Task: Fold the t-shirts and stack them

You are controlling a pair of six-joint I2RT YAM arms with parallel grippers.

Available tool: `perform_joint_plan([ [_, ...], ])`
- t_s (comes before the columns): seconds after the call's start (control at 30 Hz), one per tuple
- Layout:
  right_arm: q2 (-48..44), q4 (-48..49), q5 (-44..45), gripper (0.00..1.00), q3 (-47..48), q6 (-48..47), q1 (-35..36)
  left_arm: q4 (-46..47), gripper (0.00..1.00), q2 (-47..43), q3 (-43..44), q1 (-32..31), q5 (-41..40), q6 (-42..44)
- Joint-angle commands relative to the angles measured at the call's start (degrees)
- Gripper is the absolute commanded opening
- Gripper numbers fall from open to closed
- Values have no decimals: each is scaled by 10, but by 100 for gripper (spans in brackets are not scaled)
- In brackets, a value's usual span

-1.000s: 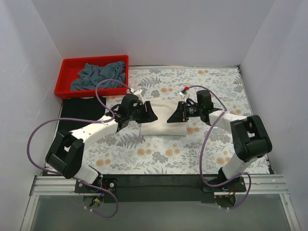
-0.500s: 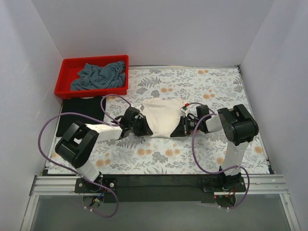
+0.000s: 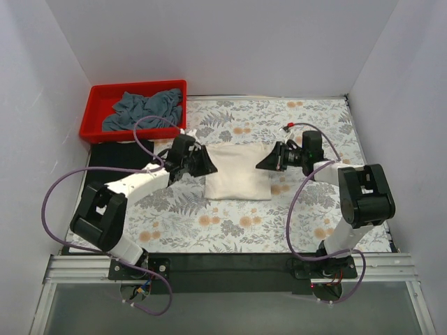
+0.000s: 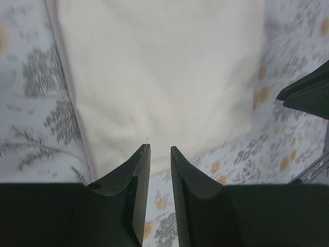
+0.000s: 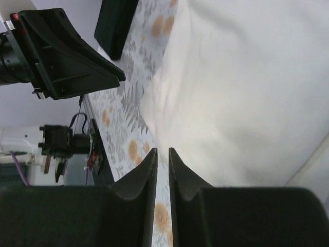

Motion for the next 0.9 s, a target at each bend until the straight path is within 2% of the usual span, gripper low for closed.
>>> perform_joint_plan([
  [0.0,14,14,38,18,85,41,-6,-5,24,43,82,37,-12,28],
  [0.17,114,15,68,19,236,74,-6,-4,25,154,212,69,5,47],
  [0.37,230,15,109,19,333,97,-13,-4,25,266,290,78,16,52],
  [0.63,326,29,138,19,327,100,-47,9,24,333,280,97,25,35],
  [0.77,325,33,137,19,309,85,-63,10,24,325,261,97,40,35],
  [0.87,307,33,133,19,295,77,-75,11,24,287,244,97,45,39],
])
